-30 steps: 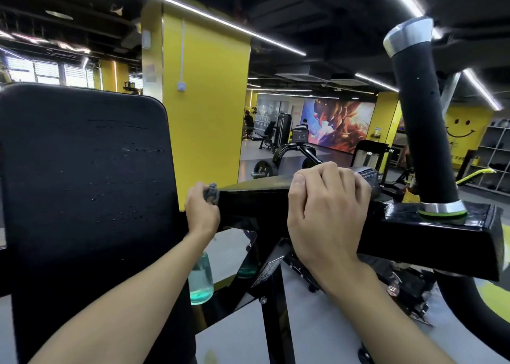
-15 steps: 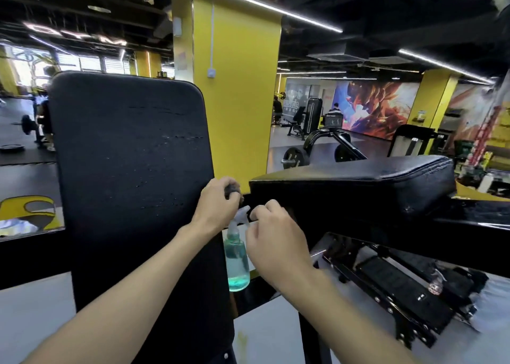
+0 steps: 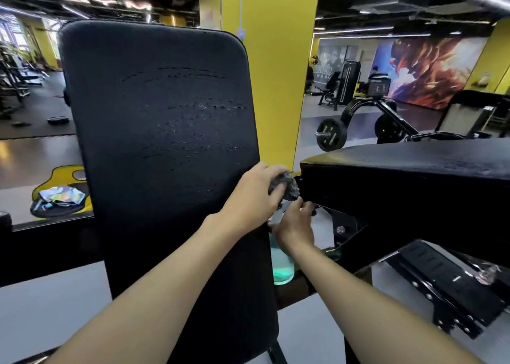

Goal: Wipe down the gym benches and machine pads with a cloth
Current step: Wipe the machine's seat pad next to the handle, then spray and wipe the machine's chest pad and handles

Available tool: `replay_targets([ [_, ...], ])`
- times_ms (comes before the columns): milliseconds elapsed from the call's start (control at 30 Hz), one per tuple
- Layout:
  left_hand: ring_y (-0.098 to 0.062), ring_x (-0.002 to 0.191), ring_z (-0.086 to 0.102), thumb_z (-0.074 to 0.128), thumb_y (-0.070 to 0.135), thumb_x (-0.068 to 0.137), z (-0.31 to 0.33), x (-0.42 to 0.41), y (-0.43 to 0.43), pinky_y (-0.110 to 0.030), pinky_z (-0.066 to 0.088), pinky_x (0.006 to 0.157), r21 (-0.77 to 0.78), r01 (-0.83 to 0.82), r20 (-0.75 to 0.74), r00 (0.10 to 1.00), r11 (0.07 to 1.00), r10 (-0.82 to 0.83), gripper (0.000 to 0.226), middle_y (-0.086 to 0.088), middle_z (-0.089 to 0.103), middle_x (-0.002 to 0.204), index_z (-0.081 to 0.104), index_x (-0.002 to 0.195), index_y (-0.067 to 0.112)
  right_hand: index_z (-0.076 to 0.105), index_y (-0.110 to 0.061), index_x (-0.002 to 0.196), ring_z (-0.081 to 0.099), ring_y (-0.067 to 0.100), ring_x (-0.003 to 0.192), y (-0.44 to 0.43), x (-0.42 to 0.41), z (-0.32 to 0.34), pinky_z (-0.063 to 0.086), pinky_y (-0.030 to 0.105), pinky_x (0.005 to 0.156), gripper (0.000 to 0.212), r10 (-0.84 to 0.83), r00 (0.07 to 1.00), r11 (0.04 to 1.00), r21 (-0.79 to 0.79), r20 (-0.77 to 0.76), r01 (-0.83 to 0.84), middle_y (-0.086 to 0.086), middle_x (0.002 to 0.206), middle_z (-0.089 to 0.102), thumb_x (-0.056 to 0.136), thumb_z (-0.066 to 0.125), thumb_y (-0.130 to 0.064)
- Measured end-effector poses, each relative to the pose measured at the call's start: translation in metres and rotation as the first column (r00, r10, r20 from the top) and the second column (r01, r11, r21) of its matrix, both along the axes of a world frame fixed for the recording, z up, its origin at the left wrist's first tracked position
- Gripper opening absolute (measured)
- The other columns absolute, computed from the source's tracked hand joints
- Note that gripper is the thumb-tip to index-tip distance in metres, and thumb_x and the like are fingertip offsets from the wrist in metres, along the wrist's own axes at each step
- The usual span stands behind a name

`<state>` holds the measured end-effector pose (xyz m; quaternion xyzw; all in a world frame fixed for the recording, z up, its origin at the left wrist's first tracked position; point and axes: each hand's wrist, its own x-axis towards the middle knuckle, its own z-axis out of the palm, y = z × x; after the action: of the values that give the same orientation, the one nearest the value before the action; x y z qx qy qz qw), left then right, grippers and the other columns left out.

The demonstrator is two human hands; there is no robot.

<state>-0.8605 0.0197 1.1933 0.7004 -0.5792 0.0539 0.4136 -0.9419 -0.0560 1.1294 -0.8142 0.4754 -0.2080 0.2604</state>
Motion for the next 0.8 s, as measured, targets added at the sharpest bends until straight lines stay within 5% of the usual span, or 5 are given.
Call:
replay_targets([
  [167, -0.017, 0.1, 0.058, 0.056, 0.02, 0.1, 0.001, -0.003, 0.0, -0.023, 0.043, 0.089, 0.033, 0.007, -0.022, 1.0, 0.999, -0.006, 0.03, -0.003, 0.06, 0.112, 0.062, 0.129, 0.02, 0.026, -0.011, 0.125, 0.045, 0.032, 0.079, -0.001, 0.002, -0.014, 0.045, 0.039, 0.07, 0.055, -0.003, 0.987, 0.998, 0.062, 0.163, -0.007, 0.014, 0.135, 0.022, 0.089, 0.067, -0.016],
  [367, -0.01, 0.109, 0.057, 0.054, 0.018, 0.102, 0.013, -0.023, 0.013, -0.016, 0.041, 0.087, 0.021, -0.06, -0.222, 0.973, 0.998, 0.063, 0.028, 0.0, 0.064, 0.122, 0.063, 0.129, 0.019, 0.03, -0.008, 0.132, 0.049, 0.032, 0.096, 0.01, -0.015, -0.023, 0.036, 0.036, 0.069, 0.051, 0.097, 0.938, 0.993, 0.034, 0.333, -0.114, 0.011, 0.123, 0.044, 0.092, 0.06, -0.017],
  [500, 0.0, 0.065, 0.055, 0.05, 0.01, 0.098, 0.03, -0.036, 0.045, -0.015, 0.045, 0.061, 0.009, -0.171, -0.337, 0.927, 0.985, 0.164, 0.022, 0.014, 0.063, 0.082, 0.066, 0.11, 0.019, 0.04, -0.018, 0.108, 0.051, 0.025, 0.068, 0.027, -0.046, -0.015, 0.039, 0.04, 0.057, 0.02, 0.2, 0.88, 0.979, -0.123, 0.43, -0.162, 0.005, 0.088, 0.054, 0.092, 0.053, -0.016],
  [667, 0.001, 0.054, 0.05, 0.047, 0.016, 0.094, 0.075, -0.052, 0.114, -0.016, 0.037, 0.054, -0.073, -0.436, -0.309, 0.865, 0.897, 0.395, 0.024, 0.019, 0.058, 0.058, 0.062, 0.077, 0.023, 0.054, -0.015, 0.083, 0.061, 0.028, 0.061, 0.055, -0.062, 0.053, 0.049, 0.043, 0.056, 0.014, 0.413, 0.789, 0.91, -0.233, 0.454, -0.342, 0.005, 0.063, 0.057, 0.086, 0.049, -0.028],
  [800, -0.007, 0.055, 0.044, 0.051, 0.034, 0.095, 0.118, -0.085, 0.178, -0.027, 0.035, 0.059, -0.148, -0.584, -0.206, 0.807, 0.798, 0.553, 0.039, 0.012, 0.046, 0.053, 0.048, 0.059, 0.021, 0.061, -0.004, 0.097, 0.068, 0.023, 0.054, 0.103, -0.063, 0.125, 0.054, 0.033, 0.063, 0.022, 0.603, 0.631, 0.769, -0.146, 0.488, -0.623, 0.018, 0.086, 0.065, 0.087, 0.053, -0.021],
])
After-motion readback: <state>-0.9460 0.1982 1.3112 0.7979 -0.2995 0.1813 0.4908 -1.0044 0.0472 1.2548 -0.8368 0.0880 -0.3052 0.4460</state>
